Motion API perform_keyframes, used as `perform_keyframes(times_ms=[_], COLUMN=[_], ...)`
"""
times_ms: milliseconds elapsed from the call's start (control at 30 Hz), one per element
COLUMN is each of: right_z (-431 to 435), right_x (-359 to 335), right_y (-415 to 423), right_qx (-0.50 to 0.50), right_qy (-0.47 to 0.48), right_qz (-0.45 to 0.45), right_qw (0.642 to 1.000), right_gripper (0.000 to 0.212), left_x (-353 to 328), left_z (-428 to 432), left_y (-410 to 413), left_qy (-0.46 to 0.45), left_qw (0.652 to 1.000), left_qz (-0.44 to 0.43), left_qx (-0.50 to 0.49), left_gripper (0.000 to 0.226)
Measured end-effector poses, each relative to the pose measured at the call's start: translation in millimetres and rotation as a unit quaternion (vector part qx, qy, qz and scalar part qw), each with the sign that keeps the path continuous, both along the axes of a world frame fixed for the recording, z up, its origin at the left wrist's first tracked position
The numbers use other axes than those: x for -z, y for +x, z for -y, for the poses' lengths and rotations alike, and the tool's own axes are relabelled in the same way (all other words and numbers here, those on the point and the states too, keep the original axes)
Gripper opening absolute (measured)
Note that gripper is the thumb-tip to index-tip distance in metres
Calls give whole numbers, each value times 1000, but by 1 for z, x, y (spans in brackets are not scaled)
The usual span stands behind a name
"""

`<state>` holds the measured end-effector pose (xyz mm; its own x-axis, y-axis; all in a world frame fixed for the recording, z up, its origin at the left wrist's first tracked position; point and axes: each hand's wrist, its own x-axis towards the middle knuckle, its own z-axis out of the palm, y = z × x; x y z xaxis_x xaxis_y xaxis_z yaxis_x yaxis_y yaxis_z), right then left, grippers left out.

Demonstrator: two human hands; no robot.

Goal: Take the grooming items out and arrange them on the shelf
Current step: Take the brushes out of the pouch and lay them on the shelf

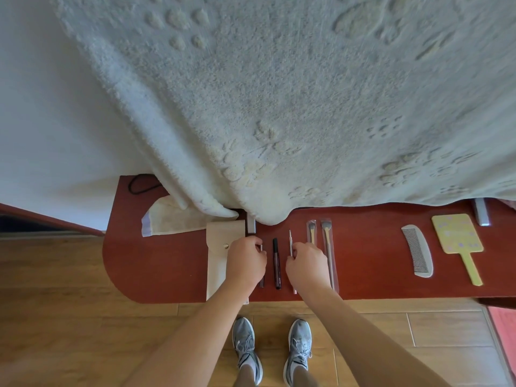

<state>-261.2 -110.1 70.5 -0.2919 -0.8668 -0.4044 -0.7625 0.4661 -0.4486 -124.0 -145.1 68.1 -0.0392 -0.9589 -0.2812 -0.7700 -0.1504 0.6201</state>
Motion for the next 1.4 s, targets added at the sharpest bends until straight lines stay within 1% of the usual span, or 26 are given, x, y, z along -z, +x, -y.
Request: perform_keyframes(times_ms=[233,433,667,800,967,1067,1200,1333,1400], right_z=[2,1,-4,-8,-16,-23,-34,-47,-55], right_x=[4,-4,-27,-50,-77,-94,-122,-148,-160], right_y=[0,-3,-6,-5,-3,-1,1,2,3], right_qx=[3,3,-6,-9,-24,-29,-39,-45,-48], right_qy=[-1,-17,-51,-72,-58,-68,-72,-79,-83], right_qz=[5,3,0,-4,-35,-56,-88,-128,-144], right_qw=[1000,1000,999,997,997,996,993,988,985], right_gripper=[11,11,24,39,49,48,52,41,44], left_x=[0,-6,-32,-49,-69,-84,-104,-121,-131], left_z=[1,1,2,6,9,10,9,6,4], left_y=[-1,1,7,18,32,41,51,59,61], left_qy=[2,13,12,-13,-45,-72,-87,-107,-118], left_qw=[1000,1000,999,999,995,990,982,969,961], left_qz=[4,-15,-47,-34,-8,2,29,55,68], left_qx=[6,1,6,34,87,119,166,218,242], left_gripper=[28,31,36,38,42,43,49,45,44])
